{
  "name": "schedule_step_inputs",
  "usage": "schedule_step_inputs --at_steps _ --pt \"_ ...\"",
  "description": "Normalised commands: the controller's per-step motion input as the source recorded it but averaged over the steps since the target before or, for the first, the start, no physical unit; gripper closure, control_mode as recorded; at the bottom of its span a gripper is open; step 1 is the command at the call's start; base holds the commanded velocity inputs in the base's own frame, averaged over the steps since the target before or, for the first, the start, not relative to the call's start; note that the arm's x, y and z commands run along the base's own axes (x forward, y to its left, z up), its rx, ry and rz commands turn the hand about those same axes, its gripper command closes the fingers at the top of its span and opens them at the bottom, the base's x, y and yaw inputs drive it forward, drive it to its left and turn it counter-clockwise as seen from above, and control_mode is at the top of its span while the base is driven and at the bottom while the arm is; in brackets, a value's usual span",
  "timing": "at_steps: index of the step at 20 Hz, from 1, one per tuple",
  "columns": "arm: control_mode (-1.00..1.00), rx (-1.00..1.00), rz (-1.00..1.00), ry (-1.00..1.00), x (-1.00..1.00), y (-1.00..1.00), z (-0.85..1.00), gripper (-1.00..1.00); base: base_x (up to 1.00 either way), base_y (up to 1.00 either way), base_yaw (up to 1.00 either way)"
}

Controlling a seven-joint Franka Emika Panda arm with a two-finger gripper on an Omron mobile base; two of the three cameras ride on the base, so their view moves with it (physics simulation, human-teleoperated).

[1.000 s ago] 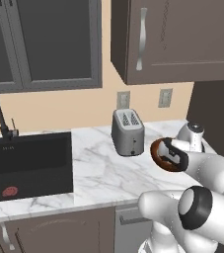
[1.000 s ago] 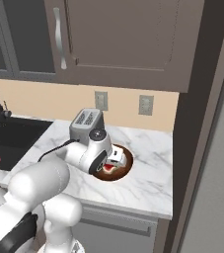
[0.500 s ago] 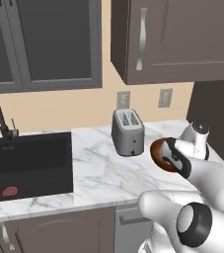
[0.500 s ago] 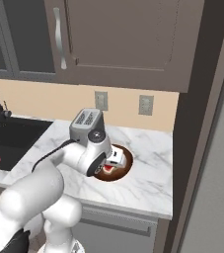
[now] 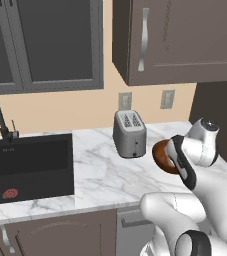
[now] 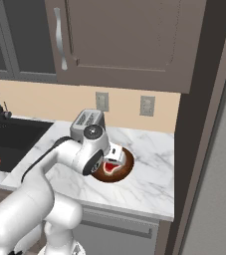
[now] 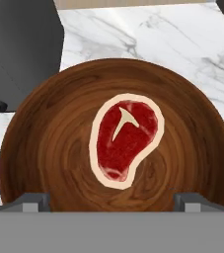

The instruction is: Take the steak, potato, and peach from the freezer and place them in the bowl on the counter.

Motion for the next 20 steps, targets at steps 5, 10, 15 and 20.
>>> schedule_step_inputs --at_steps 5,10,15,20 --pt "-1.0 0.0 0.0 0.0 -0.23 0.0 0.45 -1.0 0.0 0.0 0.0" --pt "-1.0 -0.01 0.0 0.0 -0.34 0.05 0.26 -1.0 0.0 0.0 0.0" --pt "-1.0 -0.01 0.0 0.0 -0.4 0.21 0.34 -1.0 0.0 0.0 0.0" --pt "-1.0 -0.03 0.0 0.0 -0.38 0.3 0.38 -1.0 0.0 0.0 0.0"
